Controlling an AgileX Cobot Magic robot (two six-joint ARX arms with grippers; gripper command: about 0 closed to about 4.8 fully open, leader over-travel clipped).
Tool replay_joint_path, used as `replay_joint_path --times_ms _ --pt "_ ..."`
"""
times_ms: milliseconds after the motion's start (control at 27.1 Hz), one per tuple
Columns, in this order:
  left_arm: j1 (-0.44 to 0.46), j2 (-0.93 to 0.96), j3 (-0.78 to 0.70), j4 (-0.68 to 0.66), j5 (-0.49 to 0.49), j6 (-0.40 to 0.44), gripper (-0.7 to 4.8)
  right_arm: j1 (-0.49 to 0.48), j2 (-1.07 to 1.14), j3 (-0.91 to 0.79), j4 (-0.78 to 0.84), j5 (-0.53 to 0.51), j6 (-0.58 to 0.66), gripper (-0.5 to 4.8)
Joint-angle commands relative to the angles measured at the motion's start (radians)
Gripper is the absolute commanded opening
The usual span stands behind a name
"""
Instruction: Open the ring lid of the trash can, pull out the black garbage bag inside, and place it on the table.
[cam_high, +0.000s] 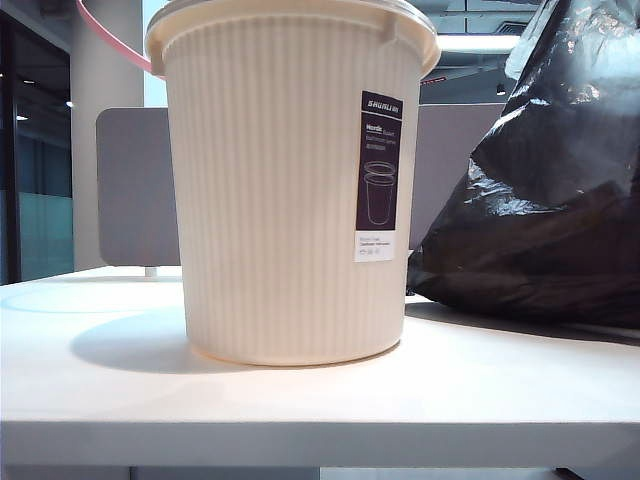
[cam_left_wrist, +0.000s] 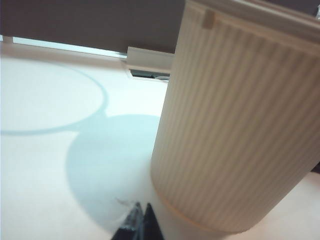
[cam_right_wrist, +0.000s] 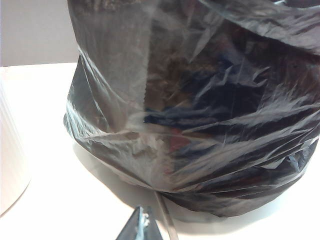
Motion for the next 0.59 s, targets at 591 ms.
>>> replay_joint_path --times_ms 591 --pt "0.000 0.001 -0.136 0.018 -0.009 0.025 -0.06 0.001 0.000 -0.002 -0.013 0.002 -0.002 -0.01"
